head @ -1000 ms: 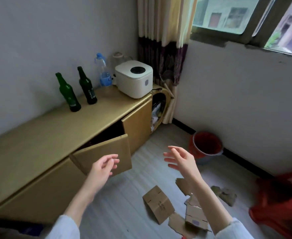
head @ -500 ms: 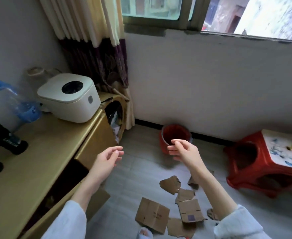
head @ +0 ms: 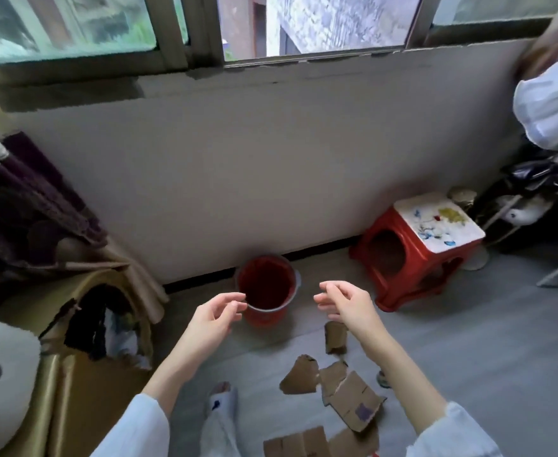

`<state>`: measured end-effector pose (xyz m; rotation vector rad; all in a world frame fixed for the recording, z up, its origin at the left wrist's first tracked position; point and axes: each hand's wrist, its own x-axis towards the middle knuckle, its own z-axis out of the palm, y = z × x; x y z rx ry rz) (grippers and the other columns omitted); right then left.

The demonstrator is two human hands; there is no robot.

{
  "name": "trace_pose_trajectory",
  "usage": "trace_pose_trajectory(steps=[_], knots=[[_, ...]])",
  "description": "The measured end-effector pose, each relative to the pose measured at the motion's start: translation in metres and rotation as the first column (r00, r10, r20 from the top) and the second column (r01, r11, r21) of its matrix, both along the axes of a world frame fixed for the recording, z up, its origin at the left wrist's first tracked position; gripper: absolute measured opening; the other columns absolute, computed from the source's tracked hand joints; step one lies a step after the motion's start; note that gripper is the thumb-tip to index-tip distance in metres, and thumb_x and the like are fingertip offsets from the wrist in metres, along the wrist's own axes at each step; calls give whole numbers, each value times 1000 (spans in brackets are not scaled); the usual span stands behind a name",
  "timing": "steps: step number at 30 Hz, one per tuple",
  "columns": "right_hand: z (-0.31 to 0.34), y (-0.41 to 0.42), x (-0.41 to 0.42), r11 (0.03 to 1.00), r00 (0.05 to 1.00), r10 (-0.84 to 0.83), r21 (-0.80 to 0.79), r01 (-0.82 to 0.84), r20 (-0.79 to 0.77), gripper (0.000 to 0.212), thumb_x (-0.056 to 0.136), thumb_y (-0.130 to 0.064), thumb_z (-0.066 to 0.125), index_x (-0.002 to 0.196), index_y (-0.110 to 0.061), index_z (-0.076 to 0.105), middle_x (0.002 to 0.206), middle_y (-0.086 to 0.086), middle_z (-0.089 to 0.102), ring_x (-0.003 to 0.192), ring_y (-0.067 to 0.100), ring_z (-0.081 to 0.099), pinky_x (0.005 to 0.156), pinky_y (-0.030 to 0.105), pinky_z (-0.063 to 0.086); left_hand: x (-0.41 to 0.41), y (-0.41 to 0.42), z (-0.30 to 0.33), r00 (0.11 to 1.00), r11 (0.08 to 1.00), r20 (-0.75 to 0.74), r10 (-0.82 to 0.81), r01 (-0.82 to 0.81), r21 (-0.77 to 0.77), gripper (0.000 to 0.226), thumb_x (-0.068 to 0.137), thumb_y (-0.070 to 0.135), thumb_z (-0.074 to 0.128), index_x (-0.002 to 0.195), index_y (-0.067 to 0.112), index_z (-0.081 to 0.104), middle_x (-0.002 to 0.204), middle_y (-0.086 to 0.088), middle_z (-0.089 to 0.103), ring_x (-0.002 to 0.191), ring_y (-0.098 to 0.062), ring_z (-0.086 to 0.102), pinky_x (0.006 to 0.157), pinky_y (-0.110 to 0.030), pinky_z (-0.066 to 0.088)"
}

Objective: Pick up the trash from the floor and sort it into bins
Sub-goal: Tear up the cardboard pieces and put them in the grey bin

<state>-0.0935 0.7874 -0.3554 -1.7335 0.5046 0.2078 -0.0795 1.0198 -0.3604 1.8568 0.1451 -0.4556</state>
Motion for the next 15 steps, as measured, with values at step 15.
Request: trace_pose_trajectory(steps=[15], knots=[[-34,32,110,914,909,-405,-12,406,-102,16,97,-23,46,102,-18,61,91,0,69,86,19,65,77,31,51,202,29,-33,882,883,-77,-464,468,44,21,97,18,44,108,26,60,104,6,68,97,-9,63,85,-25,48]])
